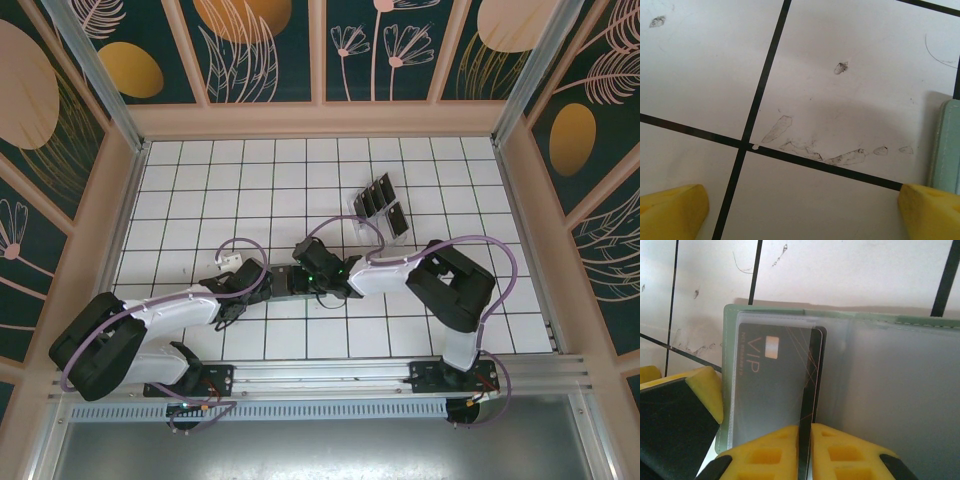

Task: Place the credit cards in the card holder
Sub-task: Insert the credit card into the card slot.

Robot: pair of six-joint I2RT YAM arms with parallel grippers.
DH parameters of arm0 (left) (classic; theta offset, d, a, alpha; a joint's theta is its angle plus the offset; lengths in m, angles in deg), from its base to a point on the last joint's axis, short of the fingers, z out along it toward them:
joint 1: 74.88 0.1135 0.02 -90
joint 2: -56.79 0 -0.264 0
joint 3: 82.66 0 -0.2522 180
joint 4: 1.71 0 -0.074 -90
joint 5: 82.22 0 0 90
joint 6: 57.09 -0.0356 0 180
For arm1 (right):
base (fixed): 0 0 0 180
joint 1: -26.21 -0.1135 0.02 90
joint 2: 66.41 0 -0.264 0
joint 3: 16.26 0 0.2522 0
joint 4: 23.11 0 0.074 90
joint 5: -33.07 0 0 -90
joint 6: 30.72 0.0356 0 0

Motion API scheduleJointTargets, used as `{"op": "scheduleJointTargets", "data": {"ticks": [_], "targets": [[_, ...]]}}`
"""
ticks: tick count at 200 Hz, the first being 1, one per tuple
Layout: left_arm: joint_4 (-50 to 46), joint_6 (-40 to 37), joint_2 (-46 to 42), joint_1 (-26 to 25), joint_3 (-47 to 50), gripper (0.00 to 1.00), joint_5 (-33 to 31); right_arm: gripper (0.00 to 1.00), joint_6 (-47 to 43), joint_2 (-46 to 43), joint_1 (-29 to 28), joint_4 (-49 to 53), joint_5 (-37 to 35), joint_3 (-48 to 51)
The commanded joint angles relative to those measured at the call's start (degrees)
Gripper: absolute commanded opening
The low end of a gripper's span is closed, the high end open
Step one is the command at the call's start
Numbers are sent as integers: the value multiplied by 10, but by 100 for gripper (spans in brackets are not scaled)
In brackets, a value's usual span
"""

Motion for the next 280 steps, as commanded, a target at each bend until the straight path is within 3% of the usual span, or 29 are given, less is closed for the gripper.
{"op": "scheduleJointTargets", "data": {"ticks": [1, 64, 96, 136, 197, 239, 280], "targets": [[52, 4, 20, 3, 25, 98, 57, 14, 4, 15, -9, -3, 13, -21], [52, 6, 18, 3, 24, 99, 58, 17, -4, 16, -15, 7, 18, -32], [28, 12, -2, 2, 16, 99, 43, 32, -14, -20, -6, 22, 9, -32], [-33, 23, -64, 3, -4, 99, -7, 41, -32, -85, 11, 50, -1, -25], [-70, -19, -94, 4, -55, 99, -58, 46, -94, -108, 46, 105, -13, -23], [-27, -48, -59, 3, -66, 99, -49, 47, -135, -86, 46, 153, -51, -42], [19, -44, -65, 3, -43, 99, -61, 47, -126, -123, 45, 156, -73, -18]]}}
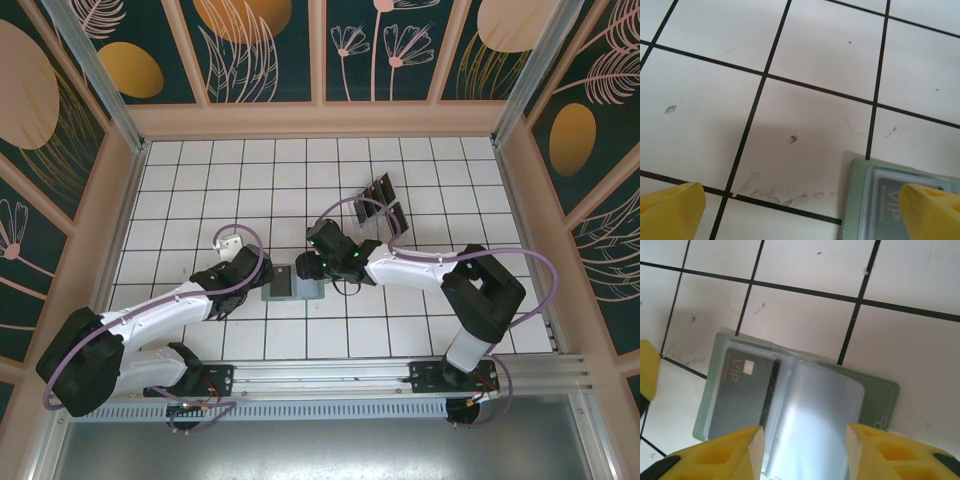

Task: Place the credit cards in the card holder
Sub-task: Insert the credit card into the card slot, then close the card holder at the center of the table.

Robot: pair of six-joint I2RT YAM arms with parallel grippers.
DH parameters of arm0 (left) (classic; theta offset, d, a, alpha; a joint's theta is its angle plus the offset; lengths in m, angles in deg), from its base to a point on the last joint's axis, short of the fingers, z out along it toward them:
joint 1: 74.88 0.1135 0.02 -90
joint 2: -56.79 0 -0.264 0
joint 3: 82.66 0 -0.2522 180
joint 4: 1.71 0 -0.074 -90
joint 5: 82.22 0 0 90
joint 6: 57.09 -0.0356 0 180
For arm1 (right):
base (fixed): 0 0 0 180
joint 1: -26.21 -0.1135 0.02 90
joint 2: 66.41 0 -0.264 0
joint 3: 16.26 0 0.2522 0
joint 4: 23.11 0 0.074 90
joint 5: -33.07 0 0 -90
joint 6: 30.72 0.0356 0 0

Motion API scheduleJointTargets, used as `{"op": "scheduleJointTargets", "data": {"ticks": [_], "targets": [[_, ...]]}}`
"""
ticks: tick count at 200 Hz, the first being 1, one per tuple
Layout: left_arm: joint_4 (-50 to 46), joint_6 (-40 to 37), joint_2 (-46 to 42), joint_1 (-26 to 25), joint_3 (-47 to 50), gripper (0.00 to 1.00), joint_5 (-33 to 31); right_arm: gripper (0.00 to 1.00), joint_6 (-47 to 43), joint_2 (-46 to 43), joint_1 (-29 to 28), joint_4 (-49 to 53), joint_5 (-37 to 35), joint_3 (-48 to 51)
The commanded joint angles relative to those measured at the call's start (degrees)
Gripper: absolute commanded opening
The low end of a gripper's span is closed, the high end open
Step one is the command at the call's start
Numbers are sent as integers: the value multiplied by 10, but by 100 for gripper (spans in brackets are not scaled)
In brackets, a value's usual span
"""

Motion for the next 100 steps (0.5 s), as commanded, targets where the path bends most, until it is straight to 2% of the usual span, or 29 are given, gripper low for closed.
{"op": "scheduleJointTargets", "data": {"ticks": [1, 58, 69, 100], "targets": [[39, -11, -4, 3, 15, 99, -19, 47, -6, -31, -1, 15, -33, 6], [78, -39, -12, 3, 24, 99, 40, 49, 36, -142, -1, 17, -81, 83], [94, -46, -11, 3, 29, 99, 60, 52, 41, -147, 2, 13, -81, 97], [136, -56, -14, 4, 45, 99, 99, 53, 48, -128, 3, -4, -74, 113]]}}
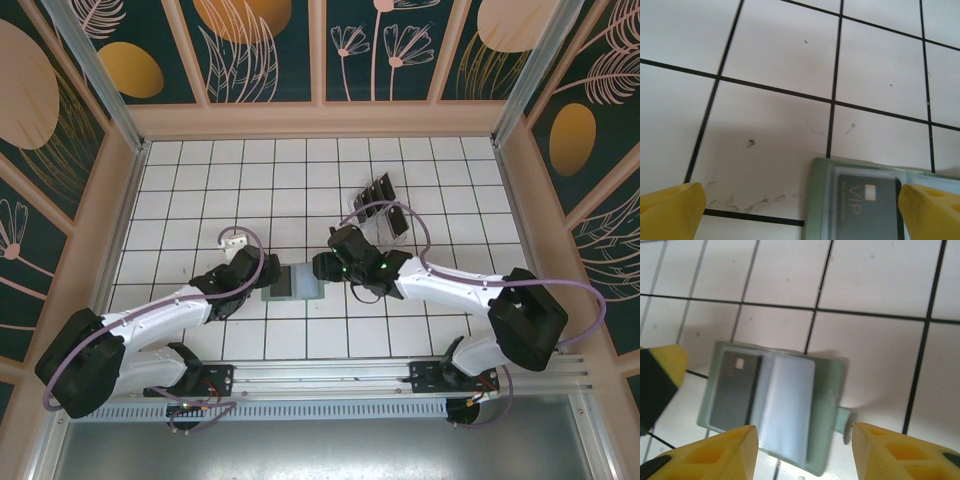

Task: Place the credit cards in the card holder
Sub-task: Close the card holder at the center of the table.

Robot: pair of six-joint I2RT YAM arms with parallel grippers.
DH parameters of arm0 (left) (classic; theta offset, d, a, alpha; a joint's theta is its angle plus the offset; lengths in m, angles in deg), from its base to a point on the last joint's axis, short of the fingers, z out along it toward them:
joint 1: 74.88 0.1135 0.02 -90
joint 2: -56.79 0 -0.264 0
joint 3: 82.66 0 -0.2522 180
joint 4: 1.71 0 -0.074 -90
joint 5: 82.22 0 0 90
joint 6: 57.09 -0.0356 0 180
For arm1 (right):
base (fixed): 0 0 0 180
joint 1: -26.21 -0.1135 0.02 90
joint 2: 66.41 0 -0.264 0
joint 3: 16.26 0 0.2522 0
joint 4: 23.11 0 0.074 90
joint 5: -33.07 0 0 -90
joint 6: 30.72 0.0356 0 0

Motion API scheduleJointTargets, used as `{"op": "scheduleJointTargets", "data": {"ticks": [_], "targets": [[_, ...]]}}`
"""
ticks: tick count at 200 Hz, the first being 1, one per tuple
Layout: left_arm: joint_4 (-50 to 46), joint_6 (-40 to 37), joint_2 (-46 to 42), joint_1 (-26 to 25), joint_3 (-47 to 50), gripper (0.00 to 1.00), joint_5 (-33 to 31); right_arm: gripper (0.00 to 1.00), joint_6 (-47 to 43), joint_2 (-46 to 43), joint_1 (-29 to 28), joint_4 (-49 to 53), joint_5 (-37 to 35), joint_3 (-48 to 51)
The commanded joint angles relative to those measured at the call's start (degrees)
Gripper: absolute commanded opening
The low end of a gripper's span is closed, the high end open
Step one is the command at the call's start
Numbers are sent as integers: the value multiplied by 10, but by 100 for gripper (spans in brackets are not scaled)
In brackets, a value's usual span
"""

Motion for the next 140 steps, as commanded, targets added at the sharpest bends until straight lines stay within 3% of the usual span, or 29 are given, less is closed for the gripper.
{"op": "scheduleJointTargets", "data": {"ticks": [1, 68, 86, 120, 140], "targets": [[47, -19, -8, 3, 15, 99, 38, 53, 16, 15, 3, -11, -17, 17], [76, -30, 13, 4, 22, 99, 72, 45, 19, 60, 18, -47, -29, 34], [88, -31, 24, 3, 26, 99, 80, 36, 21, 55, 27, -59, -25, 44], [113, -35, 47, 3, 30, 99, 97, 10, 22, 49, 33, -74, -9, 58], [129, -39, 56, 4, 33, 99, 111, 2, 26, 45, 32, -84, 2, 67]]}}
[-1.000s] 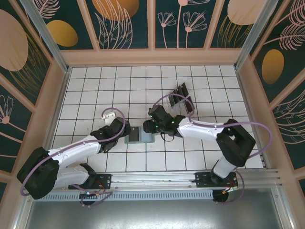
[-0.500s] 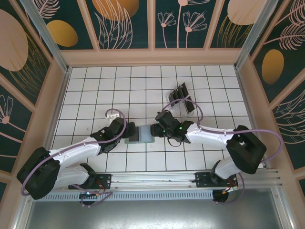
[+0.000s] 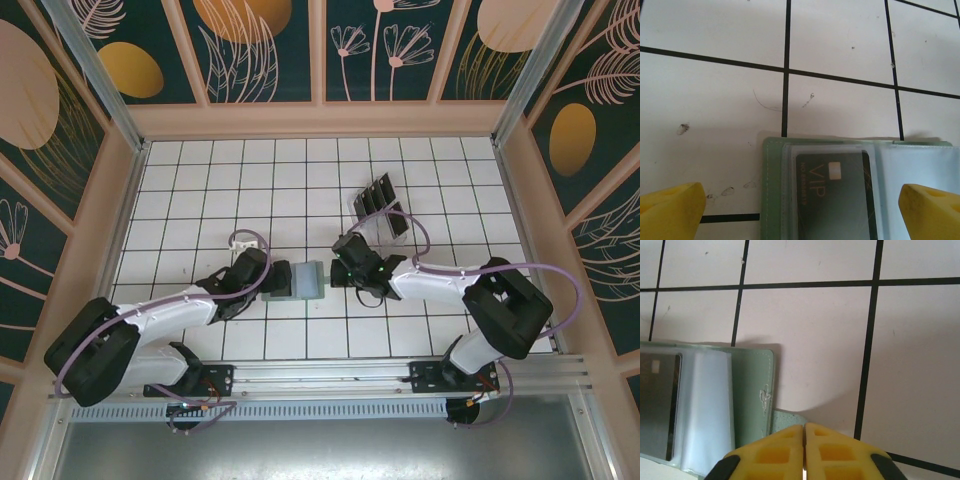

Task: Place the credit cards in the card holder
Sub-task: Close the card holder at the center of the table.

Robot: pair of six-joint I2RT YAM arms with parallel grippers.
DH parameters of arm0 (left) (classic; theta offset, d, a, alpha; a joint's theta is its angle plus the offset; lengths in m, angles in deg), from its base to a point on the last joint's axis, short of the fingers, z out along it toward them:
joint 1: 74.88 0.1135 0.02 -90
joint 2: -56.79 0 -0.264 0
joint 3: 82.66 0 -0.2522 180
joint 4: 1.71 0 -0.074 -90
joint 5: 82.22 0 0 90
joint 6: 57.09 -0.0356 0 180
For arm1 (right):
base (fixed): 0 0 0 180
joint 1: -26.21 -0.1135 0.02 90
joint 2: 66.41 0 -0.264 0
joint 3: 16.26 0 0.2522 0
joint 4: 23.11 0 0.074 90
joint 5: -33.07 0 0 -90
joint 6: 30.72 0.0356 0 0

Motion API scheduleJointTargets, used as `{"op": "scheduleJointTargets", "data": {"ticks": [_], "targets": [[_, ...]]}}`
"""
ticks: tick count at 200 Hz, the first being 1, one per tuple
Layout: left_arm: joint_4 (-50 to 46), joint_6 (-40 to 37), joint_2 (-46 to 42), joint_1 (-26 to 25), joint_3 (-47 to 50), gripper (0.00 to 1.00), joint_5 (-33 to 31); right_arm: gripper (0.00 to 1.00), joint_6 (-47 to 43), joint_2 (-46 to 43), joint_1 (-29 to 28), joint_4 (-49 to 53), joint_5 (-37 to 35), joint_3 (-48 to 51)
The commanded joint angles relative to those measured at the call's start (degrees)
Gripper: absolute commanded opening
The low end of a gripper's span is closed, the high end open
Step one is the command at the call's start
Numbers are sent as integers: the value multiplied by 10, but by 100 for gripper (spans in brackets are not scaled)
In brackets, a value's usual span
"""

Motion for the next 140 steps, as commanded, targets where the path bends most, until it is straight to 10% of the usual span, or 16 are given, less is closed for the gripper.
{"op": "scheduleJointTargets", "data": {"ticks": [1, 140], "targets": [[37, -12, 12, 3, 8, 99, 23, 2, 6, -10, 2, -25, 8, 15], [44, -6, 27, 4, 20, 99, 12, 0, 28, -8, 0, -59, 38, 28]]}}
